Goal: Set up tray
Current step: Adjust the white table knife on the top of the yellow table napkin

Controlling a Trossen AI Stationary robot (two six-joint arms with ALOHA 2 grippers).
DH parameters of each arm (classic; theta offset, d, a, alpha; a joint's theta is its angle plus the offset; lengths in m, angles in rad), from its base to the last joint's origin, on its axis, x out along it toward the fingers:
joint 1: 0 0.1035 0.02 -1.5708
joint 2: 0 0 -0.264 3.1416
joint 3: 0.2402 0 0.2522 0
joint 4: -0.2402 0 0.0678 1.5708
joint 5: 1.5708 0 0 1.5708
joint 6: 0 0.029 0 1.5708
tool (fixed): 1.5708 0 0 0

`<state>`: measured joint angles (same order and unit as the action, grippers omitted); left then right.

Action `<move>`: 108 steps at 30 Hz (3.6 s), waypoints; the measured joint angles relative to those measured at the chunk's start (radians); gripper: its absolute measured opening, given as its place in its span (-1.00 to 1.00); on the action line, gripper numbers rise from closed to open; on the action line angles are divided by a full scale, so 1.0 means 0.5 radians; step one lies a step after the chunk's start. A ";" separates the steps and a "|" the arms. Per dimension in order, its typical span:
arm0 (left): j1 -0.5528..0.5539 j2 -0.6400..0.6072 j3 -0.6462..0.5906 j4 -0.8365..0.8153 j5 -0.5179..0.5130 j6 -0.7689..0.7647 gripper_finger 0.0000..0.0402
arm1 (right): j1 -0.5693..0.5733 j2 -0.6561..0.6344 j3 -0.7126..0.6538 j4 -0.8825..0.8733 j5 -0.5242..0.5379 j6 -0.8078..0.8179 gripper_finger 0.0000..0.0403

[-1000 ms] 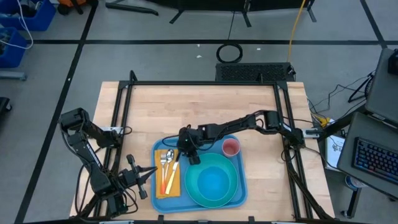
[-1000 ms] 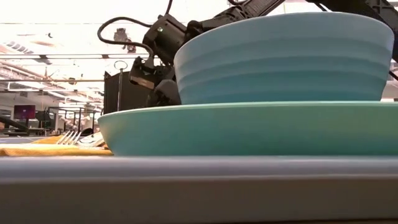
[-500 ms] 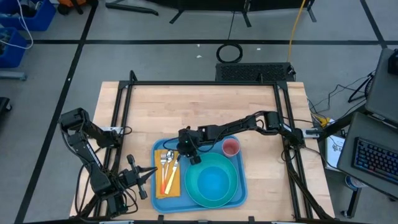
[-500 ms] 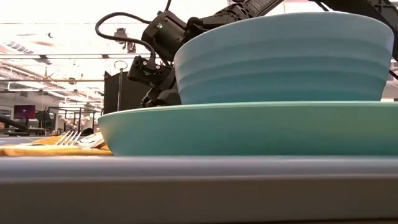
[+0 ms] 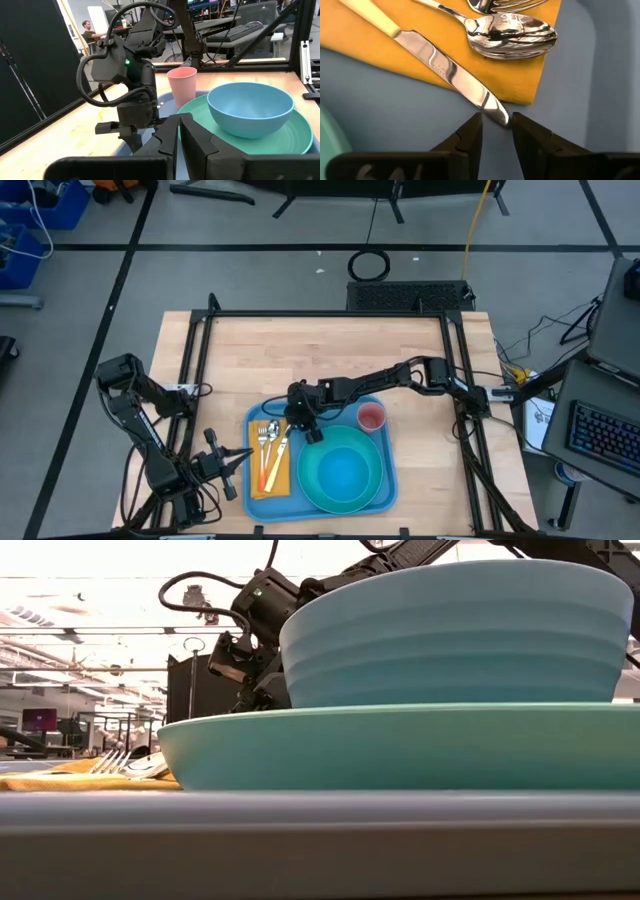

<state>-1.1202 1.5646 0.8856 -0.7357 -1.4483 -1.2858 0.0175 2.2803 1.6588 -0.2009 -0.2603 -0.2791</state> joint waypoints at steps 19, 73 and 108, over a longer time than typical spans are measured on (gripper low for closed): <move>0.006 0.000 0.000 -0.001 -0.001 -0.002 -0.87 | 0.018 0.008 -0.003 0.128 -0.014 -0.019 -1.00; 0.079 0.000 -0.037 0.037 0.053 -0.012 -0.87 | 0.149 0.076 -0.002 0.459 -0.423 0.172 -1.00; 0.079 0.000 -0.038 0.066 0.070 0.011 -0.87 | 0.152 0.139 0.007 0.590 -0.155 0.236 -1.00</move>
<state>-1.0805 1.5646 0.8665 -0.7028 -1.4131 -1.2801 0.0934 2.3496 1.6623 0.0940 -0.3377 -0.1612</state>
